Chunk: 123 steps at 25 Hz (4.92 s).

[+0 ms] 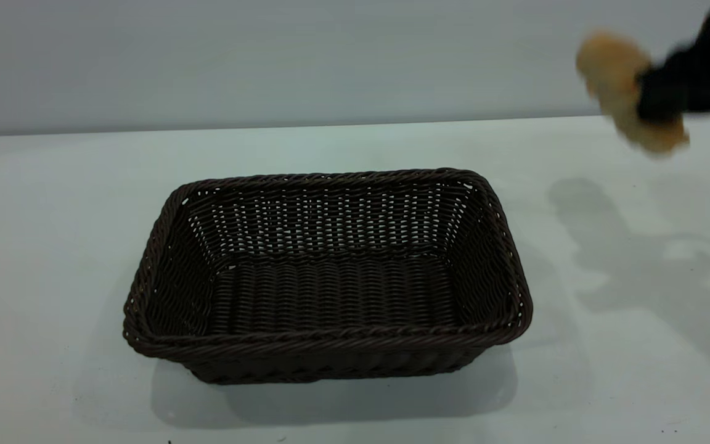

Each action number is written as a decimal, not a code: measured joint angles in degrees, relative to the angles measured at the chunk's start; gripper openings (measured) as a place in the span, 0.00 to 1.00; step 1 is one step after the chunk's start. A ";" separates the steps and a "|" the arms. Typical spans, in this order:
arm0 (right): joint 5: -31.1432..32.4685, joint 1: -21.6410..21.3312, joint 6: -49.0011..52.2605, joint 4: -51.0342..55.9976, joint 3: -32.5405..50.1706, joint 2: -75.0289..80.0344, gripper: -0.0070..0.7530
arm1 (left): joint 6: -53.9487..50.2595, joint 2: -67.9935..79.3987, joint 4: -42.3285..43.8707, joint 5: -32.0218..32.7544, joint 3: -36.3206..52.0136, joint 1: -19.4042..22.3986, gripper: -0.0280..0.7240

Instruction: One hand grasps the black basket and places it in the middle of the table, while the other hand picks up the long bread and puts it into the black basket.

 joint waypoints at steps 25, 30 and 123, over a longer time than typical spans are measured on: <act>9.92 27.39 -1.79 1.75 -0.81 8.58 0.06 | 3.13 0.00 -5.87 0.53 0.04 0.00 0.83; 6.78 27.39 -4.39 2.25 -0.86 8.81 0.09 | 3.19 0.00 -5.91 0.77 0.10 0.00 0.83; 53.58 27.39 73.54 -67.93 25.04 -94.80 0.33 | -16.74 -16.03 29.93 17.12 39.82 0.00 0.83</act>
